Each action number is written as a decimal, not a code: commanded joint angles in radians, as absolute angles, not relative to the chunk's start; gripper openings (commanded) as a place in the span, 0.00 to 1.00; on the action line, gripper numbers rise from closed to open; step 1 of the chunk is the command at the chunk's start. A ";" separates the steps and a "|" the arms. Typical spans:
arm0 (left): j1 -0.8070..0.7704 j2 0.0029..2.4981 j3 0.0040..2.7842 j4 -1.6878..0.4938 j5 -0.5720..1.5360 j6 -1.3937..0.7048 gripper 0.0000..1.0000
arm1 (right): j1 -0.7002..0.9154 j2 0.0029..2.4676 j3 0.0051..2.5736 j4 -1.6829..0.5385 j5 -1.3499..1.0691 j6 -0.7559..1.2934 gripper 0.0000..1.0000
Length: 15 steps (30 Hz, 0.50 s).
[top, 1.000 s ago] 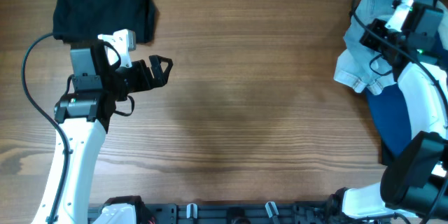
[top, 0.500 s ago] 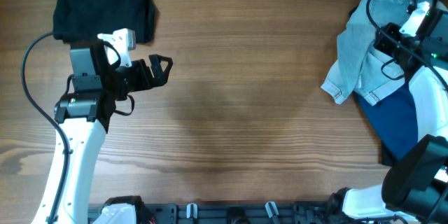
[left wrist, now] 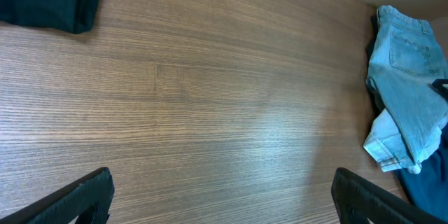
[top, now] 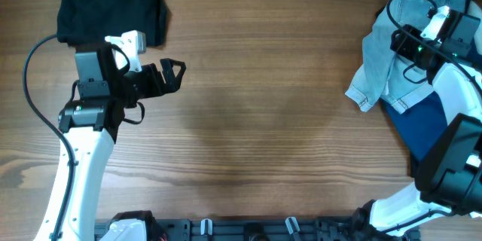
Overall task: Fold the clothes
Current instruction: 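Grasp the light blue jeans with the right gripper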
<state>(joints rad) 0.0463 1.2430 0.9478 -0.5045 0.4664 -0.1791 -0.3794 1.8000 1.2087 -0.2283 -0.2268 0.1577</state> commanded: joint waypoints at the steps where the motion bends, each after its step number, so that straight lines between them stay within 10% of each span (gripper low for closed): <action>1: 0.041 1.244 0.968 -0.501 0.482 -0.192 1.00 | -0.364 1.825 1.223 -0.196 -0.236 0.160 0.40; 4: 0.041 1.244 0.968 -0.501 0.482 -0.192 1.00 | -0.357 1.814 1.226 -0.184 -0.237 0.186 0.04; 15: 0.041 1.243 0.968 -0.485 0.482 -0.207 1.00 | -0.257 1.623 1.227 -0.248 -0.418 0.186 0.04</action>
<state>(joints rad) 0.0463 1.2430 0.9478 -0.4988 0.4664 -0.1833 -0.3450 1.7340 1.2087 -0.2310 -0.3119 0.1829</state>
